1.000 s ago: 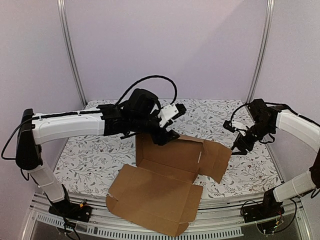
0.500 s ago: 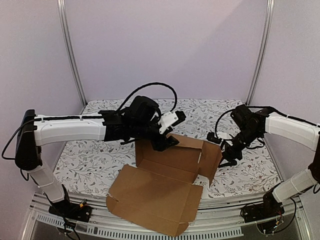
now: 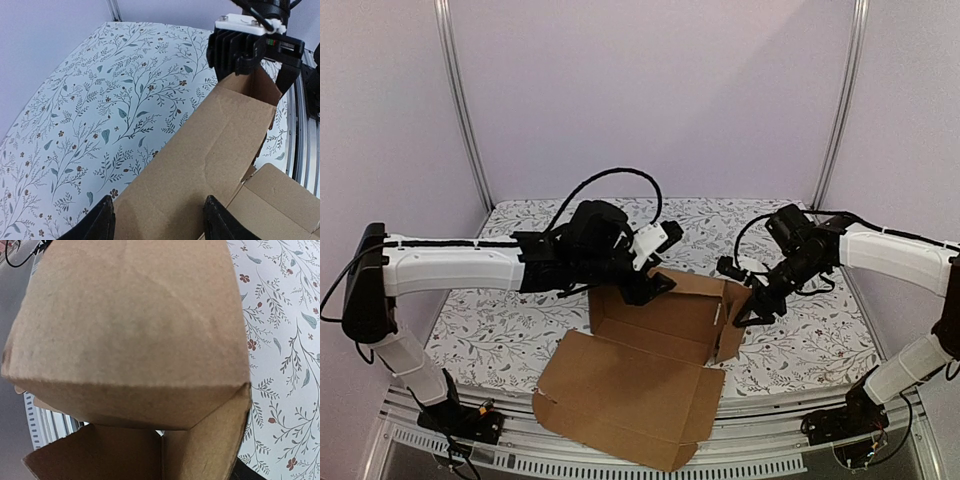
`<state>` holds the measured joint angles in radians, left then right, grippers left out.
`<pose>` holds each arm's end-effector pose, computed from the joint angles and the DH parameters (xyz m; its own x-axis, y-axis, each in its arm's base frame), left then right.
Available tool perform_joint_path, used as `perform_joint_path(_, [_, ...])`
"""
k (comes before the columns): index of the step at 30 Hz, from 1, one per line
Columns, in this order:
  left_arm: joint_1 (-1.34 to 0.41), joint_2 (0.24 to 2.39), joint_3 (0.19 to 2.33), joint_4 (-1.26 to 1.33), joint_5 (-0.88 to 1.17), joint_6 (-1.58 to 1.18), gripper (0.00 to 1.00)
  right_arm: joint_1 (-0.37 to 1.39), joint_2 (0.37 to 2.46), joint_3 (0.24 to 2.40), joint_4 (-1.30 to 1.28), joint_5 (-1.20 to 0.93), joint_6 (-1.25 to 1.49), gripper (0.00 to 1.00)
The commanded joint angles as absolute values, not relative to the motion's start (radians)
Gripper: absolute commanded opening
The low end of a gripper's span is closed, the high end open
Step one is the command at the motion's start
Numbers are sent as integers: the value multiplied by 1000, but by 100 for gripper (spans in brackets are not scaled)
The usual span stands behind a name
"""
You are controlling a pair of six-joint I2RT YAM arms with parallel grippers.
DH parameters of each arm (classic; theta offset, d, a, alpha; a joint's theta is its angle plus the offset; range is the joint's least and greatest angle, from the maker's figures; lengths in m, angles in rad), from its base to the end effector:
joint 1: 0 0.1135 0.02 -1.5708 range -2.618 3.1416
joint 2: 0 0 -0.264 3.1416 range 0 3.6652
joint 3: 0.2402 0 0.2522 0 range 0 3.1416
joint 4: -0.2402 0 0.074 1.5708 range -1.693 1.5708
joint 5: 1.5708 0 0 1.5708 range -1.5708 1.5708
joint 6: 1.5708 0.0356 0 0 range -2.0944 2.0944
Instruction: Fold the paper box
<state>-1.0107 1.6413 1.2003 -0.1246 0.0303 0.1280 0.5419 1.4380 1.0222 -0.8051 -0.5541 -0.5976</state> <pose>0.2000 -0.3210 0.2678 -0.1725 0.5153 -0.8394 0.8897 0.4472 0.0917 0.2209 0.1548 0.2332 -0.3316 -0.7581 -0.5615 -0.9432 0.2528 0.2157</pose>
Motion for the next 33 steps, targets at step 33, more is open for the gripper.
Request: perform_joint_path(33, [-1012, 1591, 1085, -38, -111, -41, 60, 658, 1531, 1076, -380, -301, -165, 61])
